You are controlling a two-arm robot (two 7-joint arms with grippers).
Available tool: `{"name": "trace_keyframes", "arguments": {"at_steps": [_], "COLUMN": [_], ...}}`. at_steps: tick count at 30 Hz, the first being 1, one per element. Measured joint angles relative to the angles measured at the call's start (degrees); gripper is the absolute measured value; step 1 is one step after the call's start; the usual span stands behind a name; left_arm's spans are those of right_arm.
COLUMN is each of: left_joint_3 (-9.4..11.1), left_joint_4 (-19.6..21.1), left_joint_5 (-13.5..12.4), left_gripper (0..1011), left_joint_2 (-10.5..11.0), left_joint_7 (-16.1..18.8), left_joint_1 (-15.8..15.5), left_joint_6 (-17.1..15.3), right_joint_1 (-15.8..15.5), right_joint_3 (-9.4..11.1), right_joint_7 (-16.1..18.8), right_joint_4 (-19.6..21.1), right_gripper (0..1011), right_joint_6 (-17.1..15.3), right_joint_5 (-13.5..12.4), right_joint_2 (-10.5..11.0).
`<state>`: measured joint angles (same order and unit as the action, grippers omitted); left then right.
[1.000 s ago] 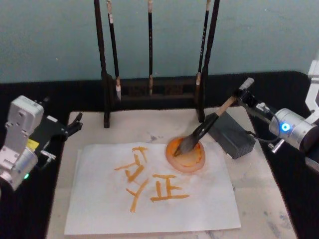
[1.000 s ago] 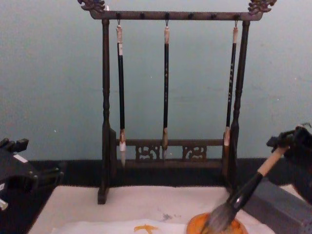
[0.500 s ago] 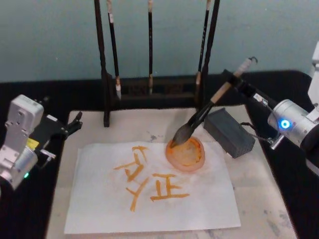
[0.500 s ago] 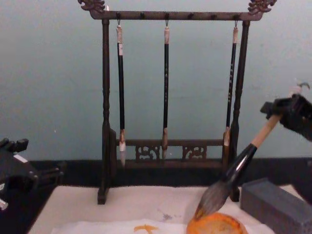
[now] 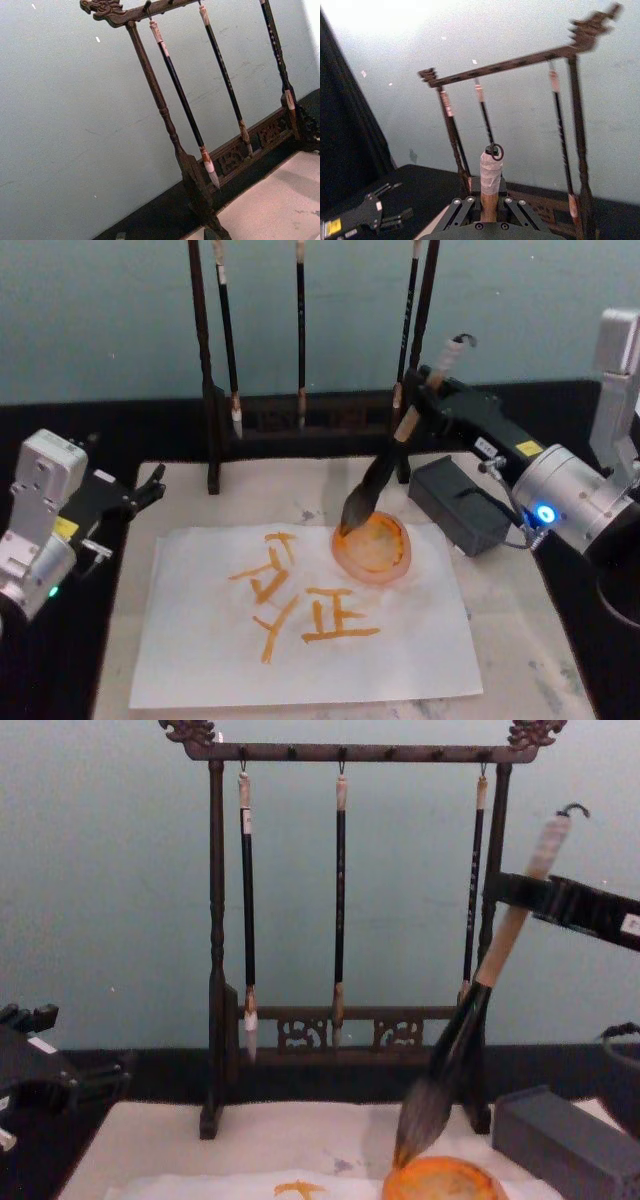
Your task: Pick up the brush from the inkstone, write on the paper, then place the brush back to its original position.
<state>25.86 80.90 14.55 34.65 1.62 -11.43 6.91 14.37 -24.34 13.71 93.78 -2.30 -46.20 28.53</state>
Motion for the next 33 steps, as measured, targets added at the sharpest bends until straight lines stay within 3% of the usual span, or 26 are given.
{"name": "trace_keyframes", "arguments": {"at_steps": [10,19,33], "left_joint_3": [0.0,0.0,0.0], "left_joint_4": [0.0,0.0,0.0], "left_joint_5": [0.0,0.0,0.0], "left_gripper": [1010,1010,1010], "left_joint_2": [0.0,0.0,0.0], "left_joint_7": [0.0,0.0,0.0], "left_joint_1": [0.0,0.0,0.0], "left_joint_6": [0.0,0.0,0.0], "right_joint_1": [0.0,2.1,2.9], "right_joint_3": [-2.5,-5.0,-5.9], "right_joint_7": [2.1,3.5,5.0], "right_joint_4": [-0.3,-4.1,-6.7], "right_gripper": [176,177,176], "right_joint_6": [4.8,7.1,7.9], "right_joint_5": [7.7,13.3,16.2], "right_joint_2": [-1.2,-4.6,-7.7]}}
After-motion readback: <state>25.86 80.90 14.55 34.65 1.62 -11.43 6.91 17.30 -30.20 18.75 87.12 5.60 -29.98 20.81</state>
